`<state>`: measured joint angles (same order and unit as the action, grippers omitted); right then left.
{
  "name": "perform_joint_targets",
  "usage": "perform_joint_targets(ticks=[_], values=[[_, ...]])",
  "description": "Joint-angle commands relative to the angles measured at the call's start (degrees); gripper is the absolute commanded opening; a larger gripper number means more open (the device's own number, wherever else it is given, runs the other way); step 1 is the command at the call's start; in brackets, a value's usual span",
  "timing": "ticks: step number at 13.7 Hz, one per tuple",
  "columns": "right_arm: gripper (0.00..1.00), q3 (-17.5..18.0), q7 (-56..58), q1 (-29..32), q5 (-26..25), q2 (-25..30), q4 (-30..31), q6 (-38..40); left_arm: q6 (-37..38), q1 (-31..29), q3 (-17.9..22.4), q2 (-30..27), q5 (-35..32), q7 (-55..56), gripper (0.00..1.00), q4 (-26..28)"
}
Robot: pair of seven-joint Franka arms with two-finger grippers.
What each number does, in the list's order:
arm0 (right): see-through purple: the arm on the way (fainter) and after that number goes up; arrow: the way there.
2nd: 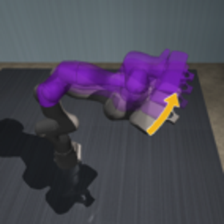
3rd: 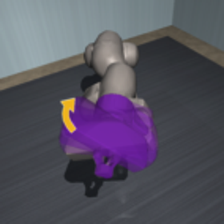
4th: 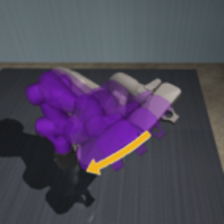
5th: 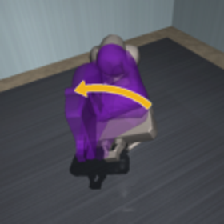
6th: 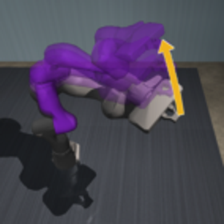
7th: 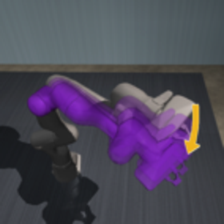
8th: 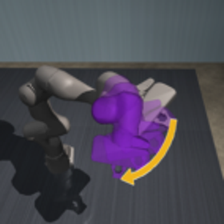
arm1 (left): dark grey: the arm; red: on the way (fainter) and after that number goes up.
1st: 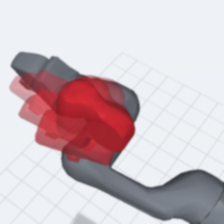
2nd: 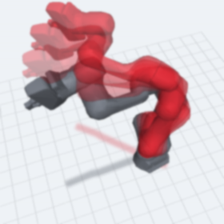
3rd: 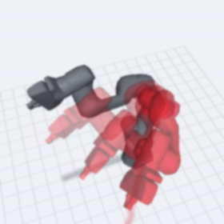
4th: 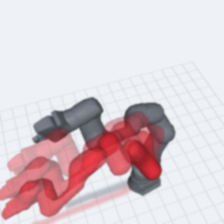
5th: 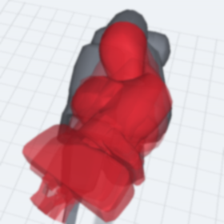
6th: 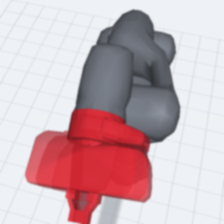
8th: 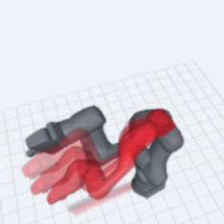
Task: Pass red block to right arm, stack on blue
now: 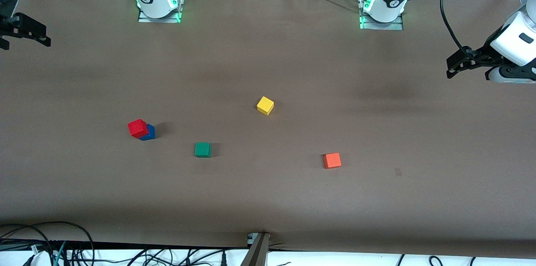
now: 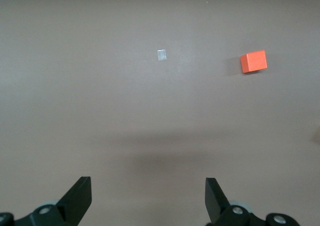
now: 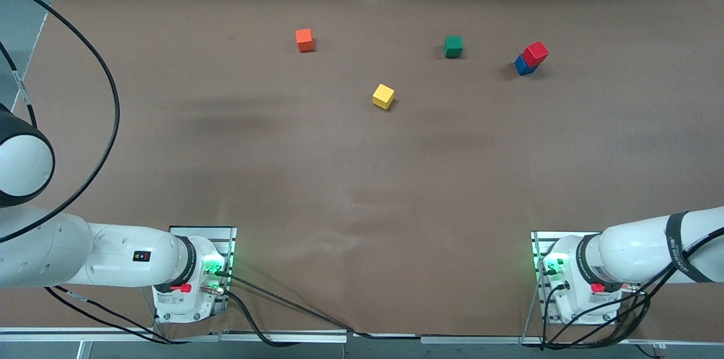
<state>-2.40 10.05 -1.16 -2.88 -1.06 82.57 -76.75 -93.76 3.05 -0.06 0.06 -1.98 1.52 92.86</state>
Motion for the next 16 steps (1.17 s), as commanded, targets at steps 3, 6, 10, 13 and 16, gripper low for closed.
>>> perform_joint_targets(ticks=[3,6,10,13,16], values=[[1.00,2.84,-3.26,0.98,-0.82,1.32,1.81,3.09,1.21,-0.15,-0.11,0.73,-0.39,-0.55,1.00,-1.71],[1.00,2.66,-4.77,0.98,-0.73,0.80,1.55,3.71,1.30,-0.15,-0.11,0.73,-0.39,-0.55,1.00,-1.71],[1.00,1.78,-4.33,0.98,-0.64,-0.96,-0.65,4.50,1.30,-0.23,0.06,0.73,-0.39,-0.55,1.00,-1.63],[1.00,1.70,-4.16,1.07,-0.64,-1.58,-0.91,4.41,1.30,-0.23,0.06,0.73,-0.39,-0.55,1.00,-1.63],[1.00,1.78,-4.24,0.99,-0.64,-1.58,-0.91,4.24,1.38,-0.32,0.50,0.82,-0.39,-0.72,1.00,-1.63]])
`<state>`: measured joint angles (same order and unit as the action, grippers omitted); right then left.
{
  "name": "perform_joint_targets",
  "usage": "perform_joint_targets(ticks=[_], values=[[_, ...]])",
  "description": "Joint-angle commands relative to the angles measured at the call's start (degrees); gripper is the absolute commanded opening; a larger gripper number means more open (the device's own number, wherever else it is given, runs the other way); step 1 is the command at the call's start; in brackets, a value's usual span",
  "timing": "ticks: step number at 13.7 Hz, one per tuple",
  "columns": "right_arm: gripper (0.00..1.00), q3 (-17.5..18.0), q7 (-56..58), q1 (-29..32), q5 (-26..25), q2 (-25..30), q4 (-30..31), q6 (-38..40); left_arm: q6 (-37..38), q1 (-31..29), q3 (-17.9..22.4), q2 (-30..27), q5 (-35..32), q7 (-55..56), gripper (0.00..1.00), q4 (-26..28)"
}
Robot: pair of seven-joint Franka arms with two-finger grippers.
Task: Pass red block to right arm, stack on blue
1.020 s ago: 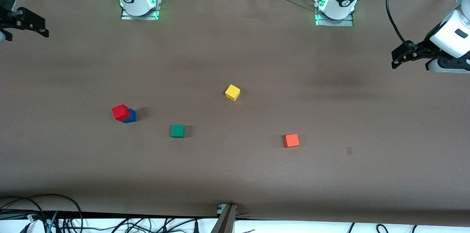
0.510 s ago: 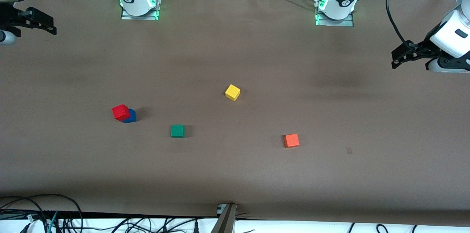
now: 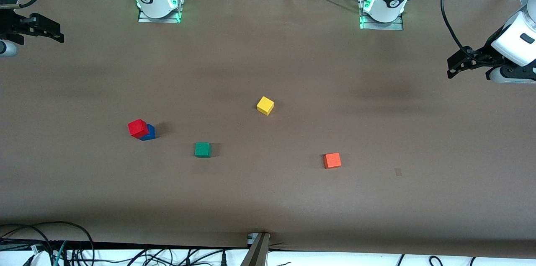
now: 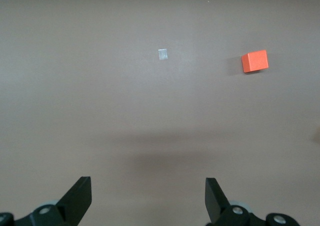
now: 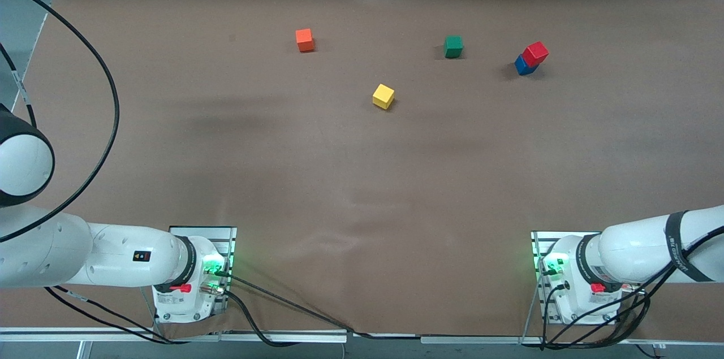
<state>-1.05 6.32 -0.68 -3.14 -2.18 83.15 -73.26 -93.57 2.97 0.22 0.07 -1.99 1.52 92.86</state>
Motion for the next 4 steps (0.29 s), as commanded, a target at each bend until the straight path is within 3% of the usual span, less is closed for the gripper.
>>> perform_joint_targets(ticks=[1,4], values=[[1.00,0.43,-0.52,0.50,-0.38,-0.45,-1.50,0.66,1.11,-0.24,0.22,0.72,-0.39,-0.72,1.00,-1.62],[1.00,0.35,-0.61,0.50,-0.38,-0.54,-1.50,0.66,1.19,-0.16,0.13,0.72,-0.39,-0.72,1.00,-1.62]])
